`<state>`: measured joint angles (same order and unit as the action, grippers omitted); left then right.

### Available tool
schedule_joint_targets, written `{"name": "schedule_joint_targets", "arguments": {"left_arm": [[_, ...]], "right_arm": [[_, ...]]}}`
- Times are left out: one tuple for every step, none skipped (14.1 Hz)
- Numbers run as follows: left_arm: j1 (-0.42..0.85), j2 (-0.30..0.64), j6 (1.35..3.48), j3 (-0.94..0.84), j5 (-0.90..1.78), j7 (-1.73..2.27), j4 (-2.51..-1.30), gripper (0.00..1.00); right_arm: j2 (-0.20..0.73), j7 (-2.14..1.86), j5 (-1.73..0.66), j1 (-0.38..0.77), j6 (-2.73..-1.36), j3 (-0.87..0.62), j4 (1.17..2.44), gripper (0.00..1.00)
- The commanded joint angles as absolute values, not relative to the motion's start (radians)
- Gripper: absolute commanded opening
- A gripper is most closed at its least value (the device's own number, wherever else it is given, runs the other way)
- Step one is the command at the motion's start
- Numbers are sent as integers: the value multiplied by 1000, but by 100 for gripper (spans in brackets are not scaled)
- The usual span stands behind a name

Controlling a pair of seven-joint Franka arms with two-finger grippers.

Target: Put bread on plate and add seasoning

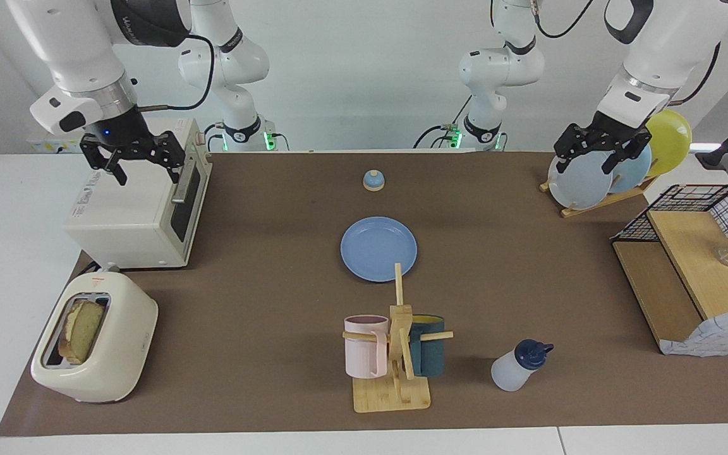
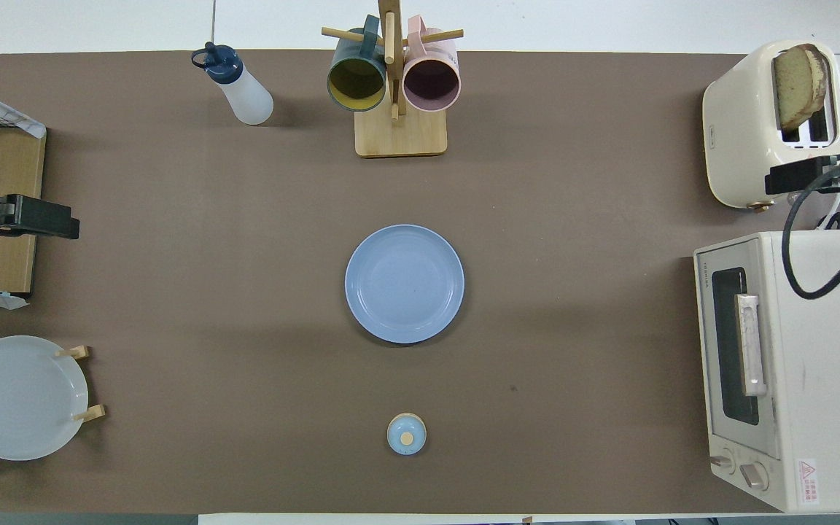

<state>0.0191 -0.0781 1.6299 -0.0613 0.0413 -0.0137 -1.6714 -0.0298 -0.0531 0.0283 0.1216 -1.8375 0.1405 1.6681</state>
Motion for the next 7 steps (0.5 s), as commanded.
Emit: {"name": "schedule_joint_targets", "arguments": {"left_arm": [[29, -89, 1660, -58, 51, 5, -1695, 100], [41, -90, 1680, -60, 51, 6, -1706, 100], [49, -94, 1722, -60, 49, 3, -1722, 100], [51, -100, 1773, -58, 51, 5, -1755, 100], [51, -115, 1849, -60, 49, 2, -1808, 100], [54, -123, 1955, -61, 49, 5, -1866, 100], [70, -123, 2067, -61, 49, 12, -1918, 100]], "right_arm": [[-57, -37, 31, 60, -2183, 133, 1861, 100], [-48, -37, 31, 54, -2316, 133, 1909, 100], [-23, -37, 31, 48, -2383, 135, 1913, 100], [20, -37, 29, 46, -2426, 135, 1896, 100], [61, -44, 29, 34, -2469, 135, 1870, 100], [102, -57, 31, 17, -2499, 133, 1843, 100], [136, -80, 29, 8, -2525, 133, 1820, 100]]}}
